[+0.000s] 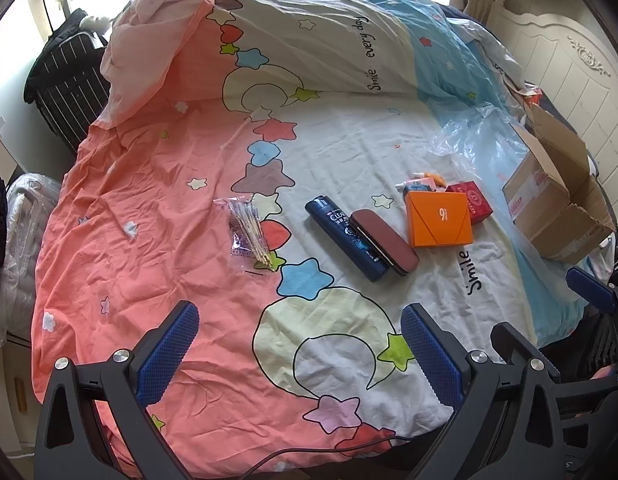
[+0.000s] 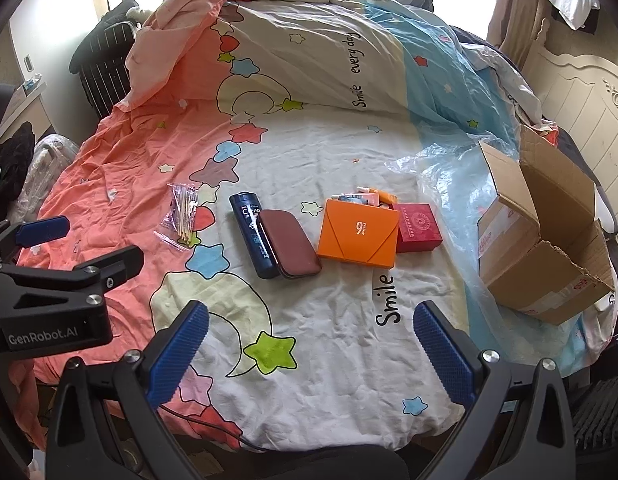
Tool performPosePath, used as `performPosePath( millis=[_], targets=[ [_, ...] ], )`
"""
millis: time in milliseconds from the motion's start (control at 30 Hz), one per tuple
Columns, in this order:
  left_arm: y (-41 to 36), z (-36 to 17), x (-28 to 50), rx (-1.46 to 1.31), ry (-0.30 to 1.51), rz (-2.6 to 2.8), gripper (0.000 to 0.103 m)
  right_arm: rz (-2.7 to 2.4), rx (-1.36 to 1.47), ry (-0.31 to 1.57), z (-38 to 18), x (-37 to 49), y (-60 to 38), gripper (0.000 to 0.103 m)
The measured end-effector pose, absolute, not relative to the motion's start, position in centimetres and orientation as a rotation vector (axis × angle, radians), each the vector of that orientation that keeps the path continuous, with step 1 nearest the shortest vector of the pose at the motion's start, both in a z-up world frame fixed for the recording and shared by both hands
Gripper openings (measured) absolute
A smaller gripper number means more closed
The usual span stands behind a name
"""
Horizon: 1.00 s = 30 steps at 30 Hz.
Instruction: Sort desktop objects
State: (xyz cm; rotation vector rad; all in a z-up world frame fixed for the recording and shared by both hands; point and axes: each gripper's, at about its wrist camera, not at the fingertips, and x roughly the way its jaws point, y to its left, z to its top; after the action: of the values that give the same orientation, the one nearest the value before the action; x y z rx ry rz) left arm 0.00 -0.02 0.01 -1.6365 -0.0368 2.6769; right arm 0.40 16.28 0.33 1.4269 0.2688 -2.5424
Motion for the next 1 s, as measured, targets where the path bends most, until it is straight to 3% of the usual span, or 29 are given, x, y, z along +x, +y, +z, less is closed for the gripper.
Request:
performPosePath(
  millis=[367, 1000],
  targets=[
    [-0.8, 0.4, 0.7, -1.618, -0.063, 2.675, 0.103, -2.534, 1.410, 0.259, 0.5, 0.4, 15.8, 0.103],
    [-0.5, 0.1, 1.6, -1.615, 0.056, 2.708, 0.103, -2.491, 1.431, 0.161, 0.5, 0.4, 16.6, 0.103]
  ],
)
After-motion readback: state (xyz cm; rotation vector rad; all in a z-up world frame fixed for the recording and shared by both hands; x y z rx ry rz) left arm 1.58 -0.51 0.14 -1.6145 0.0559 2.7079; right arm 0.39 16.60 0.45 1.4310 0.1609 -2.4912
